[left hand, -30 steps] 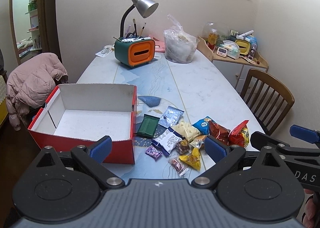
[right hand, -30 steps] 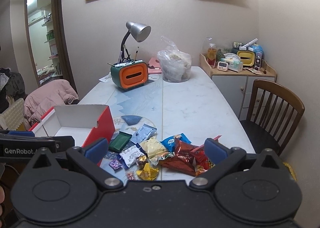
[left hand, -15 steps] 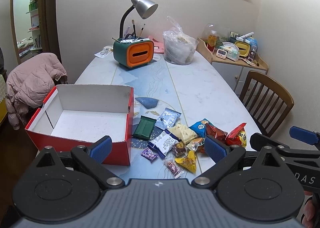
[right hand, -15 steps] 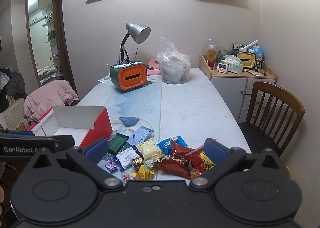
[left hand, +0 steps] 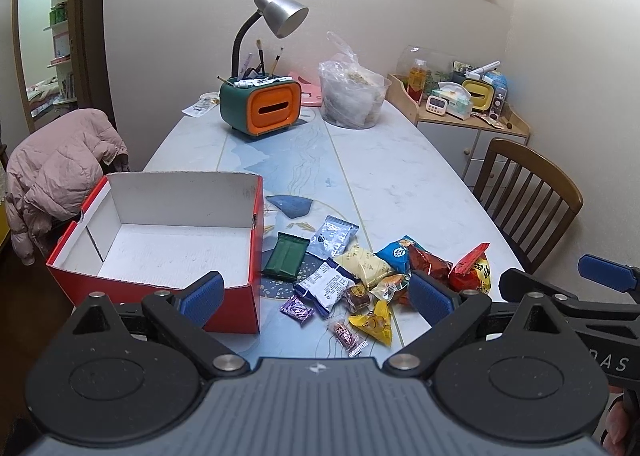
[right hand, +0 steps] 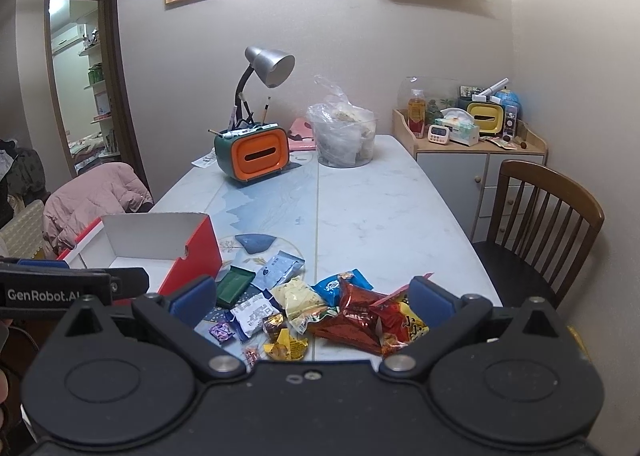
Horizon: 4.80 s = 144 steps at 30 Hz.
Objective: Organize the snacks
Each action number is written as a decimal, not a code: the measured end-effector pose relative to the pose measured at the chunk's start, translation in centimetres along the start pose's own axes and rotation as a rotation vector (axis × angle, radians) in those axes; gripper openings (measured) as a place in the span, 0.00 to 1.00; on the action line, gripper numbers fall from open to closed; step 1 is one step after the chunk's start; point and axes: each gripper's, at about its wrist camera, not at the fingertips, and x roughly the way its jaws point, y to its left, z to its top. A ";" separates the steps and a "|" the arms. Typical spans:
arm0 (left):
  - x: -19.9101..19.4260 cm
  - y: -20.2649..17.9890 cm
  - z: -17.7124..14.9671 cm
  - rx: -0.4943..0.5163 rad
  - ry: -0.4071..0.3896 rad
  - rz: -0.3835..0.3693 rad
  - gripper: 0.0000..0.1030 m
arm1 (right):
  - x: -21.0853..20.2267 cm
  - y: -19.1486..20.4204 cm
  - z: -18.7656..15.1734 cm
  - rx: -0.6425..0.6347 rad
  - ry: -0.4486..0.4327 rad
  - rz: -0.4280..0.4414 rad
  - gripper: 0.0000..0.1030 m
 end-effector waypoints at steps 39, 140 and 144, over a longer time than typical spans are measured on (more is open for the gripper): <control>16.8 -2.2 -3.6 -0.084 0.384 0.018 0.96 | 15.7 -12.1 -3.9 -0.166 0.259 0.013 0.87; 9.0 19.5 3.8 -0.250 0.224 0.106 0.18 | 14.6 15.4 4.8 -0.406 0.121 0.447 0.54; 10.2 22.2 4.4 -0.250 0.240 0.119 0.18 | 16.3 18.3 4.3 -0.440 0.142 0.439 0.54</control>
